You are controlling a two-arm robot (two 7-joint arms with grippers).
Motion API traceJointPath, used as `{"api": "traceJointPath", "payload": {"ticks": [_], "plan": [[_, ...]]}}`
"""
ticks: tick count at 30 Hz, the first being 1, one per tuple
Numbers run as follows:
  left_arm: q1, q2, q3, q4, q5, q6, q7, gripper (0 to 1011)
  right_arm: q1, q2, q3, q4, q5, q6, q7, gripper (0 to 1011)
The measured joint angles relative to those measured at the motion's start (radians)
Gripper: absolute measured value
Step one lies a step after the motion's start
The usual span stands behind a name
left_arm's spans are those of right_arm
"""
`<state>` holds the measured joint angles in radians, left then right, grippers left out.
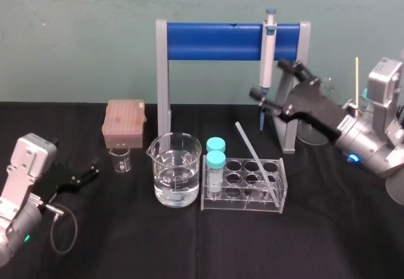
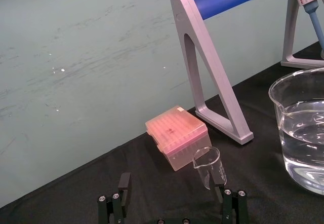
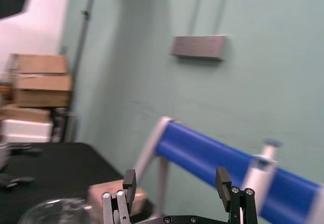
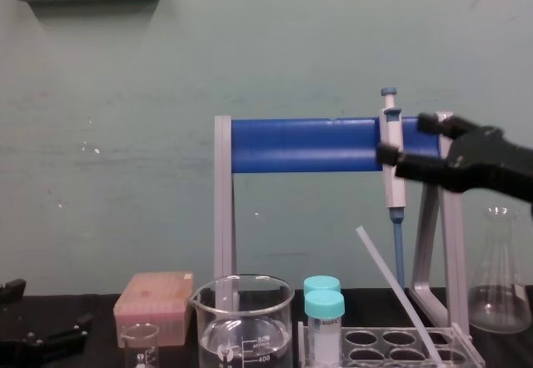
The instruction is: Pick up the stirring rod with one hand, then place it down.
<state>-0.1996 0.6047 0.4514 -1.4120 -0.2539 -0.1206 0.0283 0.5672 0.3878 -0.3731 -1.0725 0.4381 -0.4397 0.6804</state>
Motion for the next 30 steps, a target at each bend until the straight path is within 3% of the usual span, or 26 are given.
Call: {"api": "traceJointPath", "payload": {"ticks": [4, 8, 17, 22, 30], "plan": [[0.0, 0.0, 0.0, 0.0, 0.0, 0.0, 0.0, 1000, -0.032, 0.009, 0.031, -0.042, -0.019, 0.035, -0.08, 1004], [0.0, 0.0, 0.0, 0.0, 0.0, 0.0, 0.0, 1000, -0.099, 0.029, 0.076, -0.104, -0.029, 0.124, -0.184, 1004], [0.0, 0.0, 0.0, 0.0, 0.0, 0.0, 0.0, 1000, -0.232, 0.069, 0.128, -0.202, -0.062, 0.281, -0.314, 1004], [0.0, 0.0, 0.0, 0.0, 0.0, 0.0, 0.0, 1000, -0.266, 0.07, 0.142, -0.209, -0.074, 0.347, -0.343, 1004], [0.0, 0.0, 0.0, 0.0, 0.0, 0.0, 0.0, 1000, -0.244, 0.046, 0.143, -0.156, -0.07, 0.447, -0.33, 1004]]}}
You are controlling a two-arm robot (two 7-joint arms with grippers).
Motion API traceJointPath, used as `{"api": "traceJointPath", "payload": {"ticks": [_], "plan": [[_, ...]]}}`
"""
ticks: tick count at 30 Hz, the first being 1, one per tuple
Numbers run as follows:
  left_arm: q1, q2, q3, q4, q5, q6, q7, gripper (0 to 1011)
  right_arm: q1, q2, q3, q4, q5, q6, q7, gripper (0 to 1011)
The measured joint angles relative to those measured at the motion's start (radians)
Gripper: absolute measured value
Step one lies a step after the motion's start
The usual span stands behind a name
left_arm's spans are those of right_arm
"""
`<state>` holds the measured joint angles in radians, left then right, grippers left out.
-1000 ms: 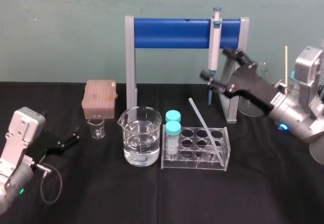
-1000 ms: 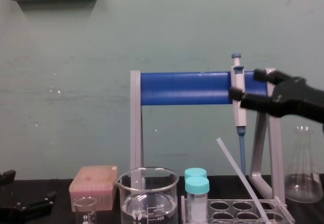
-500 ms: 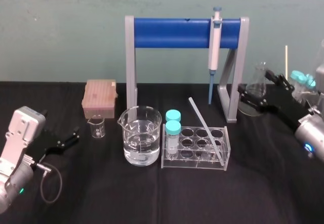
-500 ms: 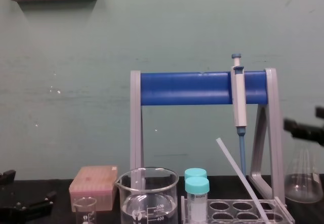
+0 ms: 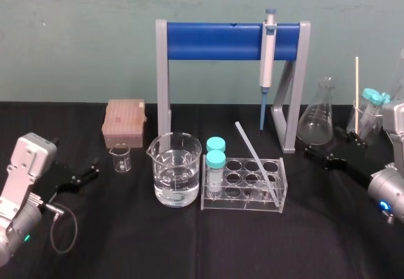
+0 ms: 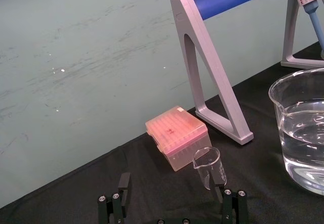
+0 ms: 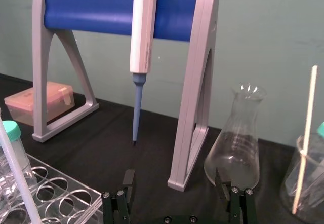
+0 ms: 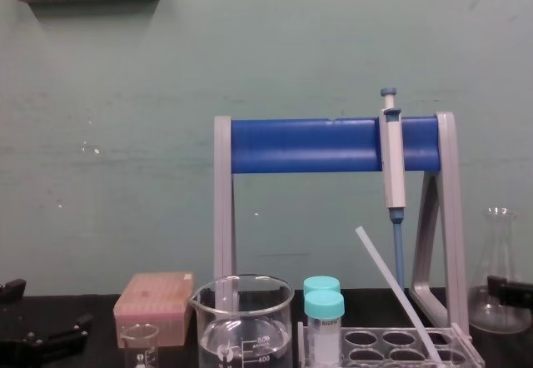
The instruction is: Pick up the stirring rod with one hand, then place it down.
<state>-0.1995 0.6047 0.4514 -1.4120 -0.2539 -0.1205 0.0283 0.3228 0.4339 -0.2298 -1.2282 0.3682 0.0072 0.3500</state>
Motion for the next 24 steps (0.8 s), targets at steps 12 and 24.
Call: {"api": "traceJointPath", "payload": {"ticks": [12, 24], "plan": [[0.0, 0.0, 0.0, 0.0, 0.0, 0.0, 0.0, 1000, 0.003, -0.001, -0.001, 0.002, 0.002, -0.001, 0.005, 1004], [0.0, 0.0, 0.0, 0.0, 0.0, 0.0, 0.0, 1000, 0.001, 0.0, -0.002, -0.001, 0.003, -0.006, 0.005, 1004]]}}
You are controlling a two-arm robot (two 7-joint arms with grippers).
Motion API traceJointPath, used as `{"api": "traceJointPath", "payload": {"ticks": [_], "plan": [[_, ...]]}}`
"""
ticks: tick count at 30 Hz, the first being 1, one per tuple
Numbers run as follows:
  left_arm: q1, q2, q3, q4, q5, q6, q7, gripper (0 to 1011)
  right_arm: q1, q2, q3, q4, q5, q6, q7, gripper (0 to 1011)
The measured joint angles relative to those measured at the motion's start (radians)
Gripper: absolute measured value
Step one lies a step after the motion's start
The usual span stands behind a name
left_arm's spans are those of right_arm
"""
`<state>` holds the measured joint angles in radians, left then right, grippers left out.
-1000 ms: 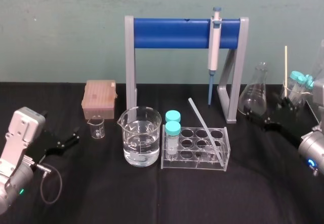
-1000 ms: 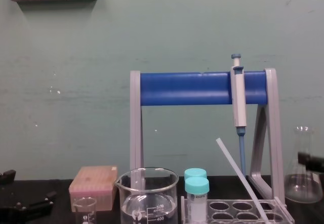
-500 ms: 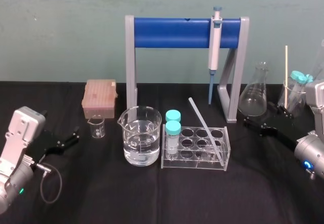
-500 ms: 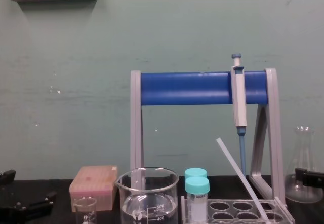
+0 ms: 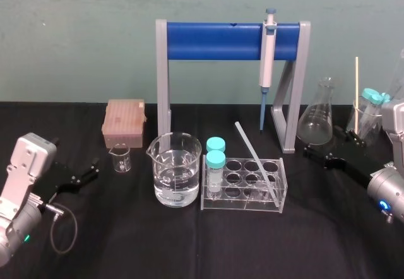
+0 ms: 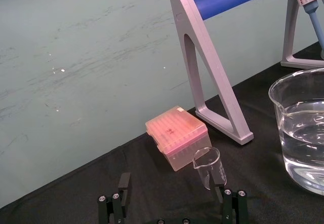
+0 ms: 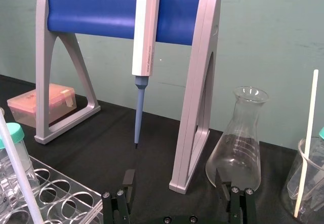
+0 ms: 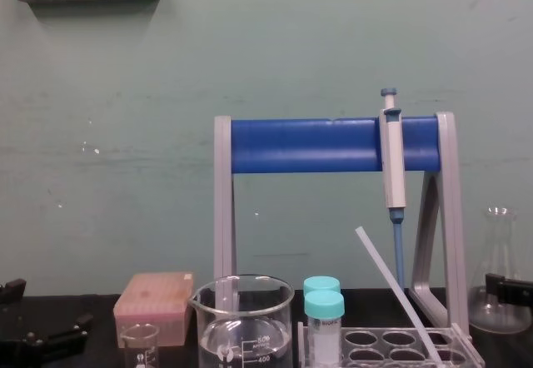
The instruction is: Pick up the stirring rod with one hand, then place it down.
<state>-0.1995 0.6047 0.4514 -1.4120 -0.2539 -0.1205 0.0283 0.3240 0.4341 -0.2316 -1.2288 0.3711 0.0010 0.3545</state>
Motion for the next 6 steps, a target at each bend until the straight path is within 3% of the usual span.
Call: {"api": "traceJointPath", "payload": {"ticks": [6], "plan": [[0.0, 0.0, 0.0, 0.0, 0.0, 0.0, 0.0, 1000, -0.001, 0.0, 0.0, -0.001, 0.0, -0.002, 0.0, 1004]]}}
